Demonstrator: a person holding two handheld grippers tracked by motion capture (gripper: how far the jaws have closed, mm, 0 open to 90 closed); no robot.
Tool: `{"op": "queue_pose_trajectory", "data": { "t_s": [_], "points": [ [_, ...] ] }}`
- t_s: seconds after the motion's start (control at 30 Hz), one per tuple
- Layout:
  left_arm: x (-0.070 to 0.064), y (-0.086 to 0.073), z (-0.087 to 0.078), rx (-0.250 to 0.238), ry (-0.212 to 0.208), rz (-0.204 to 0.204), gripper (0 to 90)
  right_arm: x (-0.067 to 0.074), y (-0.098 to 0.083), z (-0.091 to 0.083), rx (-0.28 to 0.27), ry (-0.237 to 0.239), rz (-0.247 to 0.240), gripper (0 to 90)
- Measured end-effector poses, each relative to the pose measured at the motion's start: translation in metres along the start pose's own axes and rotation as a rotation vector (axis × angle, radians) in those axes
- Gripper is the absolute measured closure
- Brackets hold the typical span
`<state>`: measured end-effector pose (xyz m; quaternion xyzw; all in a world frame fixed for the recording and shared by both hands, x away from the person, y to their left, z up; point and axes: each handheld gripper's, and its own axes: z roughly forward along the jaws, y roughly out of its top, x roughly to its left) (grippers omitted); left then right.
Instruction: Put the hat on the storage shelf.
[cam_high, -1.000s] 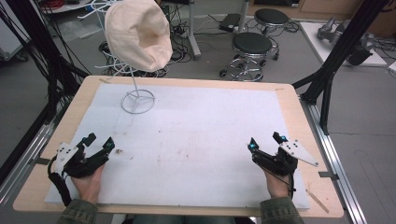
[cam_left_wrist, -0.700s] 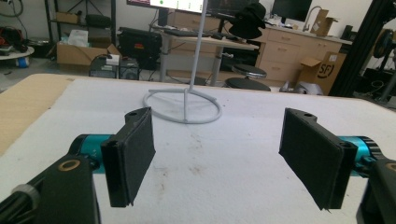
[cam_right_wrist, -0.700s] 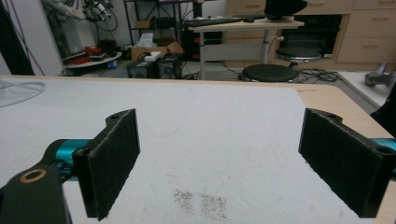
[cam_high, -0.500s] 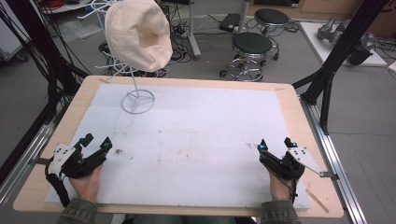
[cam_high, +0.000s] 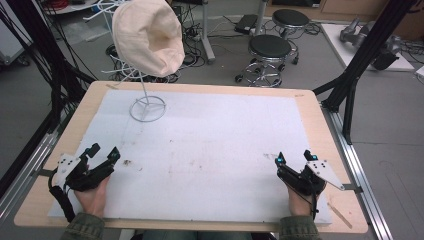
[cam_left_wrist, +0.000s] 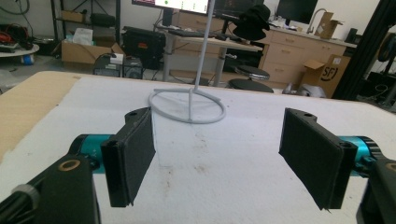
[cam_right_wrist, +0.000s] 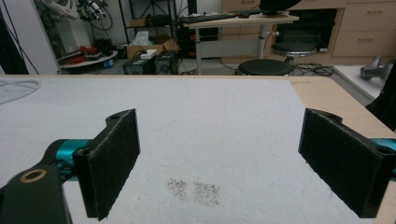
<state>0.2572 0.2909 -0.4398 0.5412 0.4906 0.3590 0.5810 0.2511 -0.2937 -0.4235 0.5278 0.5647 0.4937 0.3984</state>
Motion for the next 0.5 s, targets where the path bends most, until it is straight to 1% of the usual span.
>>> {"op": "queue_pose_trajectory", "data": {
  "t_s": [0.27,0.5],
  "points": [
    [0.0003,-0.0007,0.0,0.0,0.005,-0.017,26.4,0.0007,-0.0004,-0.001,0.011,0.005,0.002,11.5],
    [0.0008,-0.0011,0.0005,0.005,0.002,-0.014,26.4,-0.0008,-0.0001,-0.0022,0.01,0.009,0.004,11.5]
  ]
}}
